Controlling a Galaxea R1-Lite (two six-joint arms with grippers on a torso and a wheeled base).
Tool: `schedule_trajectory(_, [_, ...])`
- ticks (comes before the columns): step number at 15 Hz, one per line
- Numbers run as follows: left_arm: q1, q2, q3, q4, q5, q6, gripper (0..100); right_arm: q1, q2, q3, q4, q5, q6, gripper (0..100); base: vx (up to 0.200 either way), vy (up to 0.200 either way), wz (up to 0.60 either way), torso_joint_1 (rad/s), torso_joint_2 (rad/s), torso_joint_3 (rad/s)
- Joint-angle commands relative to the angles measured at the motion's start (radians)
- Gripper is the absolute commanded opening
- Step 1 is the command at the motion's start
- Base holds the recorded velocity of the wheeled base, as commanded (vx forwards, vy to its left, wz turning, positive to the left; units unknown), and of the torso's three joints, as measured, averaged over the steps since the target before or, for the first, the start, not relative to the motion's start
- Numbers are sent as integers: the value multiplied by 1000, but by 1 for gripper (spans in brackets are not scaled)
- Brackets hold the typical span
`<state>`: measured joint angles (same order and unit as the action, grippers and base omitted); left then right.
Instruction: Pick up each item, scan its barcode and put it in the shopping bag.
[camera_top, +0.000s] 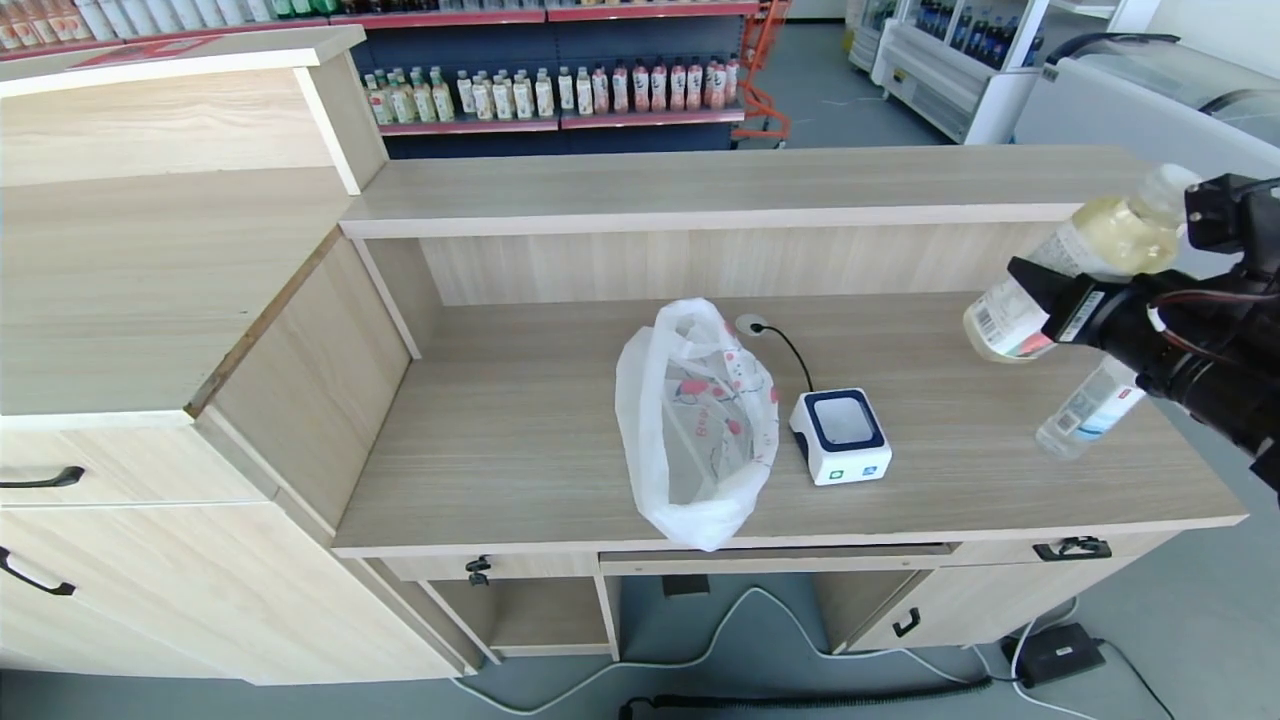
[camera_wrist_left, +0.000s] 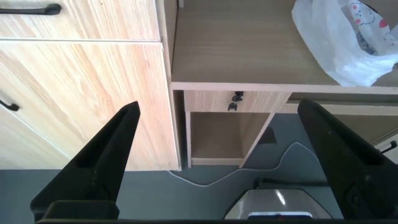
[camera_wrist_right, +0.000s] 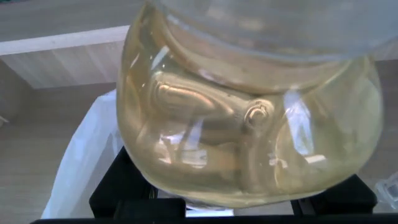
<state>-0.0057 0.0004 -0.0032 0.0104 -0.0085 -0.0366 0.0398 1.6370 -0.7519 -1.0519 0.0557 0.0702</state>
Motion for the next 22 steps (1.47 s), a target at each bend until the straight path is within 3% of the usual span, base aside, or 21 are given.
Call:
schedule_trajectory(1, [0,0,0,0,1,-2,100,78,87,-72,35,-2,2,0,0,0,0,0,0,0])
schedule_trajectory(4, [0,0,0,0,1,-2,100,192,218,-119,30,-1,3,0,0,0,0,0,0,0])
schedule_trajectory(8, [0,0,0,0,1,-2,100,198,362,-104,-46,4,3,0,0,0,0,0,0,0])
schedule_trajectory(14, [0,0,0,0,1,-2,100,203,592,-90,-296,10,11,0,0,0,0,0,0,0])
schedule_trajectory(17, [0,0,0,0,1,-2,100,207,639,-162,-286,64,10,0,0,0,0,0,0,0])
schedule_trajectory(22, [0,0,0,0,1,-2,100,239,629,-349,-154,105,6,0,0,0,0,0,0,0])
